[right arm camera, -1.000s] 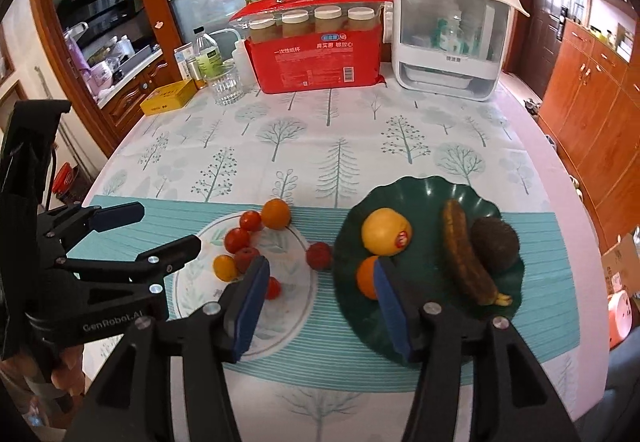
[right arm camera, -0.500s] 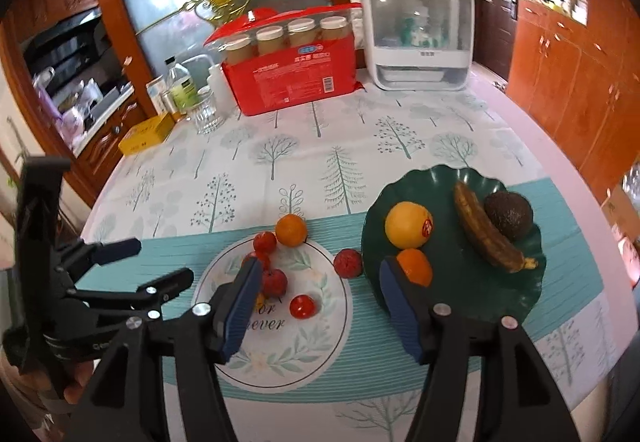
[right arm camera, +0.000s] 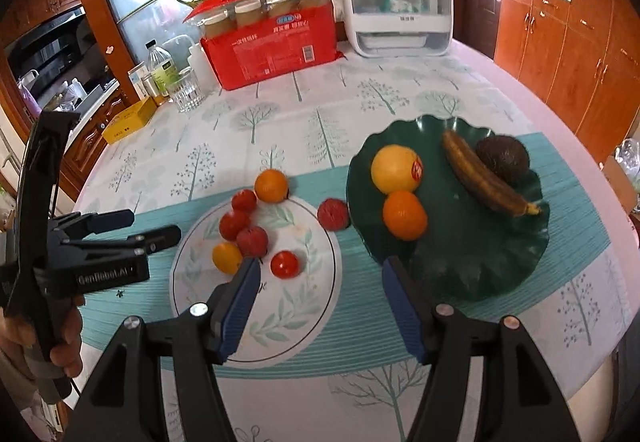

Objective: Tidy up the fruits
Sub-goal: 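Withdraw both open tools back toward the remaining fruit plate, then grasp the small yellow citrus with the left tool while the right tool grasps a cherry tomato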

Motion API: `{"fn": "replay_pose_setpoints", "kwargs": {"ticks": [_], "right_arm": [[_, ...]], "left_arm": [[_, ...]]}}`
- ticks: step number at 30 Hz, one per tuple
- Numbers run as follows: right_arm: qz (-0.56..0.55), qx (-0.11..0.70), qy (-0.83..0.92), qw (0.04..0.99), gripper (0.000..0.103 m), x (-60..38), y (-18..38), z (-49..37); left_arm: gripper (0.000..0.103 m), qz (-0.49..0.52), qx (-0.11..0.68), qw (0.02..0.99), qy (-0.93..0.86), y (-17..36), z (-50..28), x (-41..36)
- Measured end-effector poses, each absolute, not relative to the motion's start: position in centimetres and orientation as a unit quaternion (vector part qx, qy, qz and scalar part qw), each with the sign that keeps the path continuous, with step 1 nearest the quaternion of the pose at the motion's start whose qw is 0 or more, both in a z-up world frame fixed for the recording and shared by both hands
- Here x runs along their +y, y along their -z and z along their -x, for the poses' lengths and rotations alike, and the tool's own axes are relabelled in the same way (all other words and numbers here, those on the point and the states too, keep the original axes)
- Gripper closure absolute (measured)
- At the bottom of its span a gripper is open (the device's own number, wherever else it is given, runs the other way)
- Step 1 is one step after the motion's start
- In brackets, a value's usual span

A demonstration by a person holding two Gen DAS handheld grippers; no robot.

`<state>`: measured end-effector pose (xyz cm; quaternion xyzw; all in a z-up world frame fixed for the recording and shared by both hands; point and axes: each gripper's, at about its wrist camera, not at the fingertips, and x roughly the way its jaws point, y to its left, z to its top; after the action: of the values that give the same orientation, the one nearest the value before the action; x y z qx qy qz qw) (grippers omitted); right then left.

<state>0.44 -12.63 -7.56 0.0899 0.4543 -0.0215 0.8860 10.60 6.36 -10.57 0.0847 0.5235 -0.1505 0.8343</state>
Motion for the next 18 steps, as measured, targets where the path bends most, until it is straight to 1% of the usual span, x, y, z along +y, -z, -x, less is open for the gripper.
{"fn": "replay_pose_setpoints", "kwargs": {"ticks": [6,12,18], "right_arm": [[-0.083,0.459,0.003,0.885,0.039,-12.7,9.3,-1.0],[-0.073,0.466,-0.018,0.882,0.039,-12.2,10.9,-3.0],[-0.012,0.480,-0.056,0.875,0.039,-9.9,13.1,-4.8]], "left_arm": [[0.024,-0.085,0.530,0.830,0.149,12.2,-10.7,6.8],[0.024,-0.064,0.551,0.816,0.165,14.3,-11.2,6.2],[0.024,-0.058,0.556,0.804,0.203,15.0,-11.5,5.0]]}}
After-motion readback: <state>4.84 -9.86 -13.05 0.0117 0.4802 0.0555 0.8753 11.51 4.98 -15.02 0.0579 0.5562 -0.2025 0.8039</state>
